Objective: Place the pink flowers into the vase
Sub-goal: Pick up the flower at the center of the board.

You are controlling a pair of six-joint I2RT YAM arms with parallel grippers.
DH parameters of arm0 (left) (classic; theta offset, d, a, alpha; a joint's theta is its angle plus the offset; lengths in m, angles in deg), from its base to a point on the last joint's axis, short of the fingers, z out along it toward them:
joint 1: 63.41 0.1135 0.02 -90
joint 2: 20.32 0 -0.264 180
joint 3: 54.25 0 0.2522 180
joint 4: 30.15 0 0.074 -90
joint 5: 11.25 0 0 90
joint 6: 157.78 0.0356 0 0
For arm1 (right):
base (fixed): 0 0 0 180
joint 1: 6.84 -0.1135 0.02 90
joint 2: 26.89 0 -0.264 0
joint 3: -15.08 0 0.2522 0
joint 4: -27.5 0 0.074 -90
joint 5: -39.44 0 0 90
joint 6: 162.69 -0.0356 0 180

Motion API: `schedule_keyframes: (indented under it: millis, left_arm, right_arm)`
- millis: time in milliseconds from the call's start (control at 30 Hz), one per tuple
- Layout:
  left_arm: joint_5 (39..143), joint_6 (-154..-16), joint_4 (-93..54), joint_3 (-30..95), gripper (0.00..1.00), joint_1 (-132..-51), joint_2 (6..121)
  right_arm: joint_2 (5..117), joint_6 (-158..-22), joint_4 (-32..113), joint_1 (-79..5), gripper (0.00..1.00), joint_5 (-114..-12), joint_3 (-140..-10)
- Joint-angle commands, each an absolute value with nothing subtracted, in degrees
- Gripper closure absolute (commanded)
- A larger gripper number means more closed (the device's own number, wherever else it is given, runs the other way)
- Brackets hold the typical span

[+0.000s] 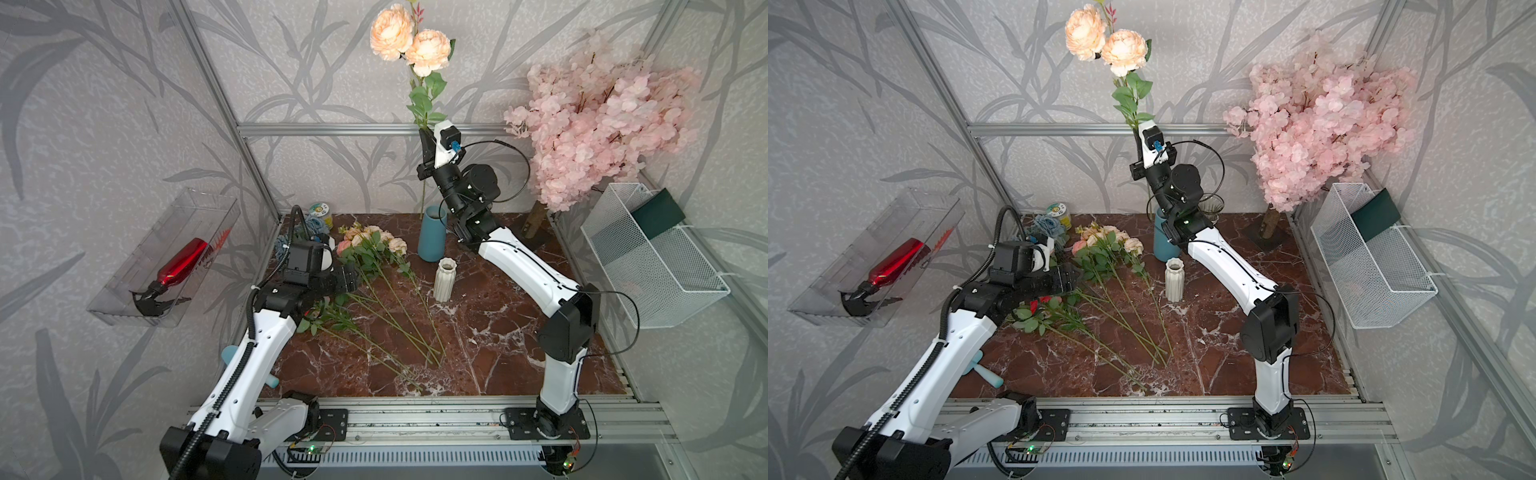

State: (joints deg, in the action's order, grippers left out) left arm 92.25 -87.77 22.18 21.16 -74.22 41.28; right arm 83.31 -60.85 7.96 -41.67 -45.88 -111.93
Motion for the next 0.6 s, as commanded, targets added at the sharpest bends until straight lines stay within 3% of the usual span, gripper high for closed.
schedule_keyframes:
  millis: [0,567]
  left_arm:
    - [92.1,-87.5,22.6,21.7,0.2,-73.7,41.5]
    - [92.7,-87.8,22.4,21.5,0.2,-73.2,41.2]
  right_arm:
    - [81.6,-60.4,9.3,-41.2,1.0,-46.4,-116.2]
    - [84.1,-54.7,13.6,-40.1,1.0,-43.6,-120.8]
